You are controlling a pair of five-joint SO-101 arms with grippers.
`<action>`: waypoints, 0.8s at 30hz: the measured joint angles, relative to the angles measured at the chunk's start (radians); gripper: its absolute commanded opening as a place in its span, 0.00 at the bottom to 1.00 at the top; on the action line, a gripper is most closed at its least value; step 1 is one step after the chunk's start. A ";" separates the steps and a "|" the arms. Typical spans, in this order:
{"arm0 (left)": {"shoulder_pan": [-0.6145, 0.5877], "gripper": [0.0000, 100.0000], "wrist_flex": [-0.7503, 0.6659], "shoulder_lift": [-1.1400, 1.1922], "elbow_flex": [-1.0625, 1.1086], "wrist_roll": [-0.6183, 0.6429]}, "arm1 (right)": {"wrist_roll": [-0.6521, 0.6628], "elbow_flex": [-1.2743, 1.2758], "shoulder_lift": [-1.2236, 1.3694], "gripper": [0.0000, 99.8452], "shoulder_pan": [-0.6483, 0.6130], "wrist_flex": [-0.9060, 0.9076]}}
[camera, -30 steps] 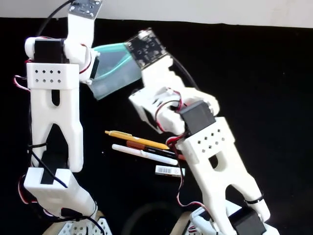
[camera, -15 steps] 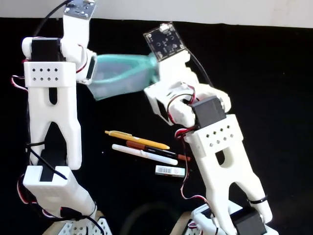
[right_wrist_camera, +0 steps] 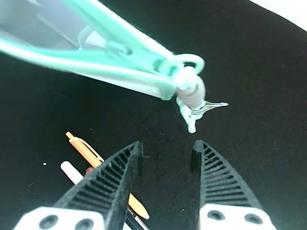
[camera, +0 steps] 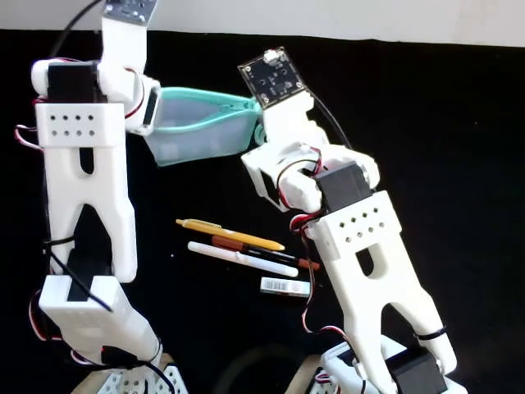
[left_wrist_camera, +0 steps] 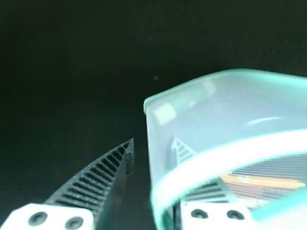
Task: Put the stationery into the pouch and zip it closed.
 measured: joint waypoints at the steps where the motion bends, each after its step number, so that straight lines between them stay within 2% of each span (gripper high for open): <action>1: 0.000 0.14 0.000 0.000 -0.006 0.000 | 0.000 0.000 0.000 0.18 0.000 0.000; 22: 0.000 0.14 0.000 -0.058 0.002 0.000 | 0.000 0.000 0.000 0.18 0.035 -0.017; 24: 0.000 0.11 0.000 -0.060 0.028 0.000 | 0.000 0.000 0.000 0.18 0.035 -0.018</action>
